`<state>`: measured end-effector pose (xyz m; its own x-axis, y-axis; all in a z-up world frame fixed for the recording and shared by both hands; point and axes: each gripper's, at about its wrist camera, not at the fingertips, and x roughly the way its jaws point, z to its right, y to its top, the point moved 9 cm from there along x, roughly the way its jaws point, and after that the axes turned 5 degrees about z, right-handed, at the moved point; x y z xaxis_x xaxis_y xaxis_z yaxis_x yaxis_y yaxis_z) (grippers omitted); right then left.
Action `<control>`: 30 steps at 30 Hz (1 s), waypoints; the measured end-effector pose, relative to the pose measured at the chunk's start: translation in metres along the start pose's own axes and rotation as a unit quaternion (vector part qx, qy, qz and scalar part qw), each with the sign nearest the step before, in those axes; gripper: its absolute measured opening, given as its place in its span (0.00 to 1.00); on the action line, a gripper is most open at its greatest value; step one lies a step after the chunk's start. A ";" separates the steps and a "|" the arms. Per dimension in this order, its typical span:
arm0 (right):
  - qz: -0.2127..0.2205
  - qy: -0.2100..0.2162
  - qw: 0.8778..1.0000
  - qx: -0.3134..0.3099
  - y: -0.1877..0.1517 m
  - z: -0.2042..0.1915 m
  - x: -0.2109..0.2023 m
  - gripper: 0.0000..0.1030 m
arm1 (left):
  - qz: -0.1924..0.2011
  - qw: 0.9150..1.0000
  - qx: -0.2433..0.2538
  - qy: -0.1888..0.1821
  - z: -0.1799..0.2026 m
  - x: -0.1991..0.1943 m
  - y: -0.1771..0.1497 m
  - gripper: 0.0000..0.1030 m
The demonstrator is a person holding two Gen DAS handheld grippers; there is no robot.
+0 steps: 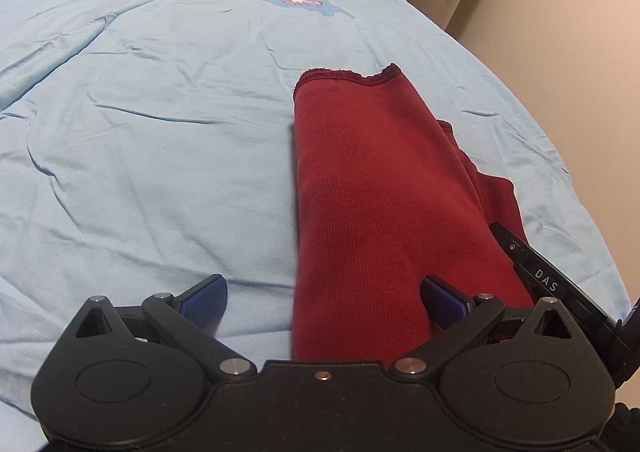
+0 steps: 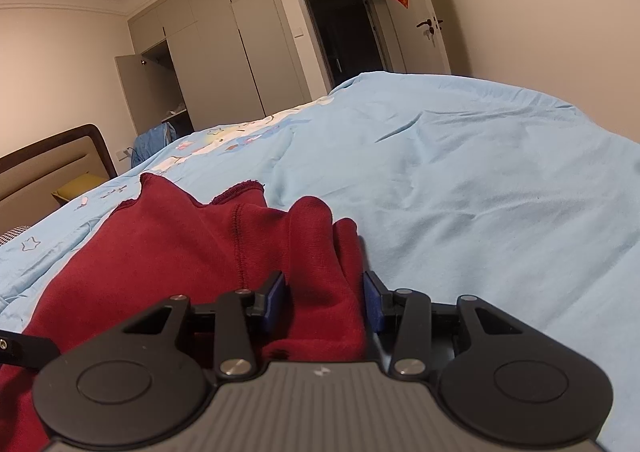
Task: Fold small clothes
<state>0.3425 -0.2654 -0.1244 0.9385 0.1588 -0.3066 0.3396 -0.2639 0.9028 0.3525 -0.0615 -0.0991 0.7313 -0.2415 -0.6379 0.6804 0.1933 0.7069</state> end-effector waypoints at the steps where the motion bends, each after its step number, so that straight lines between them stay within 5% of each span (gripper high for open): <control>1: 0.000 0.000 1.000 0.000 0.000 0.000 0.000 0.44 | 0.000 1.000 0.001 0.000 0.000 0.000 0.000 1.00; 10: 0.000 0.002 1.000 0.000 0.000 0.001 -0.001 0.42 | -0.026 0.999 0.036 -0.024 0.010 0.014 0.016 1.00; 15: 0.000 0.002 1.000 0.000 0.000 0.001 -0.001 0.42 | -0.033 0.997 0.035 -0.064 0.021 0.018 0.018 0.76; 18: -0.002 0.001 1.000 0.001 0.000 0.000 -0.001 0.40 | -0.030 0.997 0.036 -0.064 0.023 0.017 0.018 0.70; 24: -0.011 -0.001 1.000 -0.006 0.004 -0.008 -0.005 0.21 | -0.010 0.997 0.046 -0.063 0.028 0.004 0.027 0.43; 30: 0.002 -0.004 1.000 -0.021 0.022 -0.025 -0.019 0.16 | 0.037 0.993 0.092 -0.071 0.039 -0.020 0.045 0.35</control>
<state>0.3301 -0.2502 -0.0912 0.9405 0.1492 -0.3052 0.3328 -0.2241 0.9160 0.3667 -0.0849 -0.0422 0.7557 -0.3668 -0.5426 0.5959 0.0412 0.8020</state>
